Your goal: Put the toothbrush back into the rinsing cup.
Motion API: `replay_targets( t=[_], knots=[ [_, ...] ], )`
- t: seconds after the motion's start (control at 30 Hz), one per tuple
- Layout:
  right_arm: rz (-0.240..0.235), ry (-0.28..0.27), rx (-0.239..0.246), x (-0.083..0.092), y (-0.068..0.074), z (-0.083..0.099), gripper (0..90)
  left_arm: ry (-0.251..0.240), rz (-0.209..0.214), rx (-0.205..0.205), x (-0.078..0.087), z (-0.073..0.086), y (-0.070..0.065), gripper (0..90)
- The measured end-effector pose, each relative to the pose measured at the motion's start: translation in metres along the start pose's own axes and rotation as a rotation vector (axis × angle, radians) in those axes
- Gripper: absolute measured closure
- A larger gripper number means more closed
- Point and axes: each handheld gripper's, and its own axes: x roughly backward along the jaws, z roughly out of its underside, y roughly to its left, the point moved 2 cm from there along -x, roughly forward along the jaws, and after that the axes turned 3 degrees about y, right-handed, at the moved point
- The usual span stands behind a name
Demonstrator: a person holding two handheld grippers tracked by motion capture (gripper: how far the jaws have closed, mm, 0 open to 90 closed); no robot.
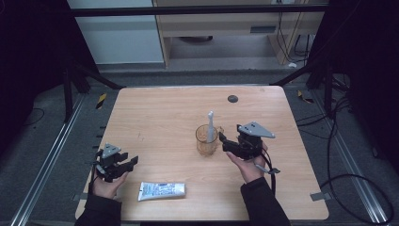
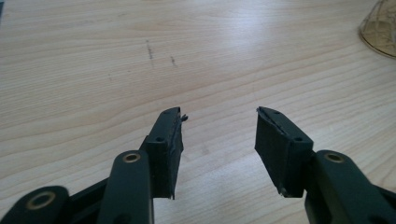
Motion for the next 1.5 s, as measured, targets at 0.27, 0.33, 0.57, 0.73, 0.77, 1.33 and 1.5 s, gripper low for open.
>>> replay_targets(
  t=[0.27,0.33,0.57,0.73,0.77,1.33,1.5],
  knots=[
    [0.047,0.066,-0.003,0.018,-0.031,0.024,27.7,0.012,0.04,-0.055,0.002,-0.001,-0.013,60.8],
    [0.057,0.073,-0.019,0.022,-0.038,0.031,27.6,0.022,0.06,-0.061,0.002,0.0,-0.016,63.4],
    [0.094,0.103,-0.021,0.032,-0.059,0.046,27.6,0.048,0.14,-0.092,0.002,0.0,-0.03,72.2],
    [0.116,0.133,-0.022,0.034,-0.069,0.057,27.6,0.07,0.206,-0.131,0.003,0.0,-0.044,79.0],
    [0.122,0.134,-0.026,0.034,-0.072,0.059,27.6,0.074,0.217,-0.143,0.004,0.0,-0.047,79.9],
    [0.128,0.178,-0.03,0.032,-0.079,0.072,27.7,0.116,0.292,-0.197,0.016,0.009,-0.071,89.7],
    [0.13,0.18,-0.032,0.034,-0.081,0.074,27.7,0.142,0.313,-0.212,0.022,0.017,-0.077,89.8]
  ],
)
